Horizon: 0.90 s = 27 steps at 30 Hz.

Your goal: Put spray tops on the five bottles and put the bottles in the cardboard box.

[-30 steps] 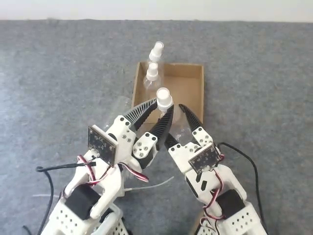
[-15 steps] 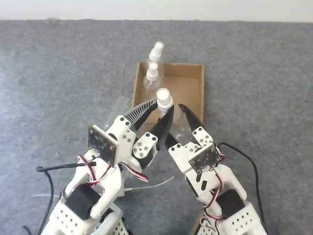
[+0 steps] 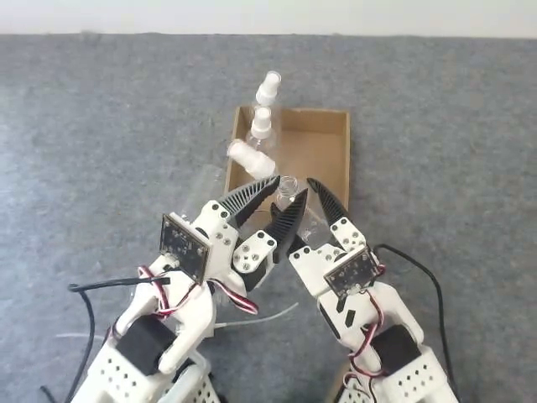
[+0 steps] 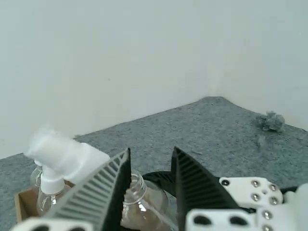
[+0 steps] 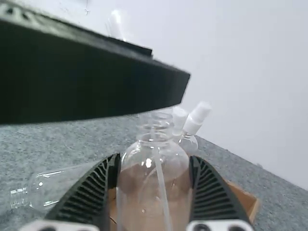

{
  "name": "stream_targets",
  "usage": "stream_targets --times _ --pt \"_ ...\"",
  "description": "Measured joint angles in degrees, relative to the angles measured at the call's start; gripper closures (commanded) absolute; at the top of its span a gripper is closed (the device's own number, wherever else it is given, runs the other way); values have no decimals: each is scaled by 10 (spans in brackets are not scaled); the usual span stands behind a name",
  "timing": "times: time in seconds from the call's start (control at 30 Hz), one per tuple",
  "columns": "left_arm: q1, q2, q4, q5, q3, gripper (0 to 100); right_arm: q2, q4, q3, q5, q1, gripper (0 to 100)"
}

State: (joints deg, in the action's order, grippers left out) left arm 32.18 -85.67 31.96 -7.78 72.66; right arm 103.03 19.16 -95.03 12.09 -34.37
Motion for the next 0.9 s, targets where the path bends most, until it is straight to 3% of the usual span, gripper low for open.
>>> stream_targets --times 0.23,0.5,0.67,0.9 --pt "0 0 4 0 -1 873 0 0 0 0 0 951" --pt "-1 -4 142 0 -110 873 0 0 -2 0 0 951" --pt "-1 -7 158 0 -133 873 0 0 -2 0 0 951" --pt "-111 -103 158 -27 -135 870 0 0 -2 0 21 951"
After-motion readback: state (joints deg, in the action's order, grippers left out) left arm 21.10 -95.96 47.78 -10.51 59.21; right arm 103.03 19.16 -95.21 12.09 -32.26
